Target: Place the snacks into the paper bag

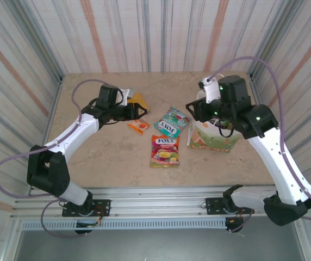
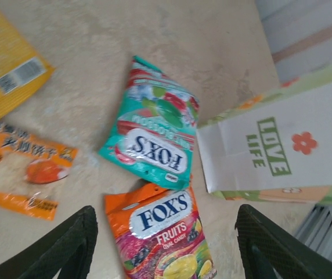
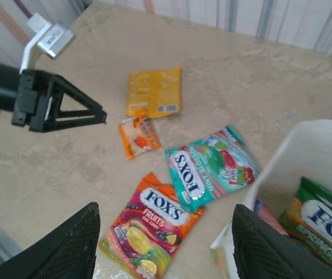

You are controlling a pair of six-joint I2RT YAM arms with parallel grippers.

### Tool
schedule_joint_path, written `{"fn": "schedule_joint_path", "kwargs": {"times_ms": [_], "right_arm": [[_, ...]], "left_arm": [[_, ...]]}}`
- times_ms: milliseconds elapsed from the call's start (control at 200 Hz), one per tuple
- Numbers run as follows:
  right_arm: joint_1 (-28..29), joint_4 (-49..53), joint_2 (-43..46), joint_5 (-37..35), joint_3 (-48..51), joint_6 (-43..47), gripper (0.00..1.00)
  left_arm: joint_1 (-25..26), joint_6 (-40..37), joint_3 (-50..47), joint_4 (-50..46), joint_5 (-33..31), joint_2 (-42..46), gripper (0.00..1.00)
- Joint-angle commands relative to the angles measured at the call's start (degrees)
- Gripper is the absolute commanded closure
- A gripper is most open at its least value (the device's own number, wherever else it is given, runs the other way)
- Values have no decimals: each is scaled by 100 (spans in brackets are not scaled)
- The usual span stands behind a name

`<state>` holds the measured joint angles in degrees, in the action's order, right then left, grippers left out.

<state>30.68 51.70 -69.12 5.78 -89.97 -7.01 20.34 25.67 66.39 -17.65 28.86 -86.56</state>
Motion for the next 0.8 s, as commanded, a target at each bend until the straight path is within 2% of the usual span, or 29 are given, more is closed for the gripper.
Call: {"fn": "schedule_joint_path", "kwargs": {"times_ms": [0, 195, 436, 797], "right_arm": [[358, -175, -326, -452, -247, -311, 38], [845, -747, -1071, -526, -355, -523, 38], [1028, -882, -2068, -455, -899, -487, 37], [925, -892, -3232, 17, -1618, -243, 35]], "left_arm": [[-314, 584, -309, 296, 54, 45, 36], [-938, 1013, -614, 749, 131, -115, 40], [-1497, 1080, -380, 831, 359, -854, 46], [-1713, 927, 765, 689, 489, -2398, 53]]}}
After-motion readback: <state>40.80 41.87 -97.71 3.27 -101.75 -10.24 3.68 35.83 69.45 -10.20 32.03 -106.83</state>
